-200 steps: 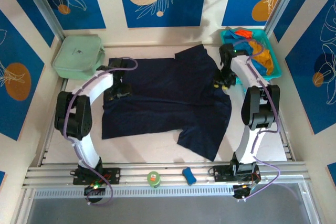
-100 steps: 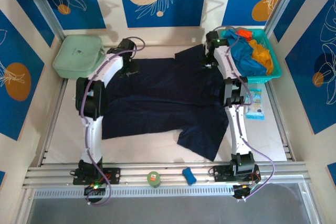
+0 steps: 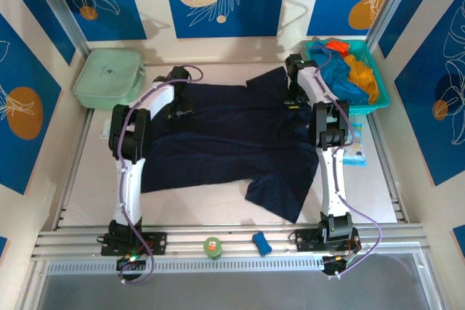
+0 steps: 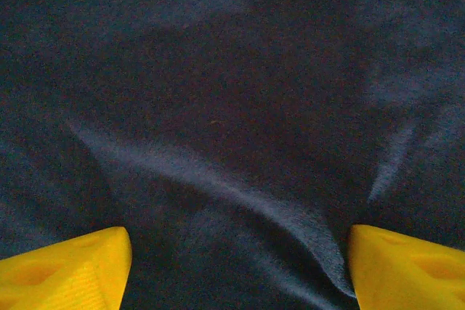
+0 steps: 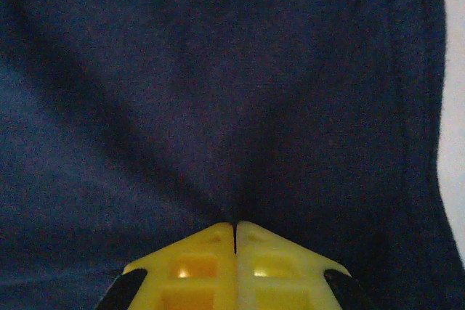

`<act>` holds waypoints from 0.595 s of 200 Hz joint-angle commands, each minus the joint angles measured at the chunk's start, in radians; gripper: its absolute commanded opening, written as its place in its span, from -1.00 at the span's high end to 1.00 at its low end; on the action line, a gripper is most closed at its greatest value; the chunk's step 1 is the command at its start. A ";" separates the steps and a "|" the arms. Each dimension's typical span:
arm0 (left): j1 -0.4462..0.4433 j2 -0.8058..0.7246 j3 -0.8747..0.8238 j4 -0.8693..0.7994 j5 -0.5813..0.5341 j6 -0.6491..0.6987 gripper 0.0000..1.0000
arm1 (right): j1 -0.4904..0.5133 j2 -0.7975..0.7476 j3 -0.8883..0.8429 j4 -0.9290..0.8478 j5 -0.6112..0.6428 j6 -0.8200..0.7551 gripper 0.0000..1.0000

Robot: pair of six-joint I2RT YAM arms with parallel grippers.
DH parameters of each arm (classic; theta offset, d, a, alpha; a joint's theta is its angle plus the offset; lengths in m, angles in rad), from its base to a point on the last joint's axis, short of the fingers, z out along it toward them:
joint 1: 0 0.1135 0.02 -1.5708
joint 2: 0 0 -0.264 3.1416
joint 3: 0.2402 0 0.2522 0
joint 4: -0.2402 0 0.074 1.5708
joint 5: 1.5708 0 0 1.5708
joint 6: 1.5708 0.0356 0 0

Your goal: Fold and stack the t-shirts

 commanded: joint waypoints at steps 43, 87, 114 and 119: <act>0.011 -0.145 -0.247 -0.011 -0.029 -0.009 -0.52 | 0.005 -0.139 -0.164 -0.035 -0.020 0.037 0.76; 0.010 -0.220 -0.200 -0.033 0.009 0.007 -0.59 | 0.037 -0.083 0.129 -0.061 -0.081 0.000 0.14; 0.010 -0.237 -0.122 -0.063 0.027 0.016 -0.62 | 0.038 0.095 0.417 -0.089 -0.088 -0.051 -0.05; 0.010 -0.239 -0.112 -0.067 0.032 0.016 -0.62 | 0.037 0.130 0.468 -0.094 -0.090 -0.063 -0.07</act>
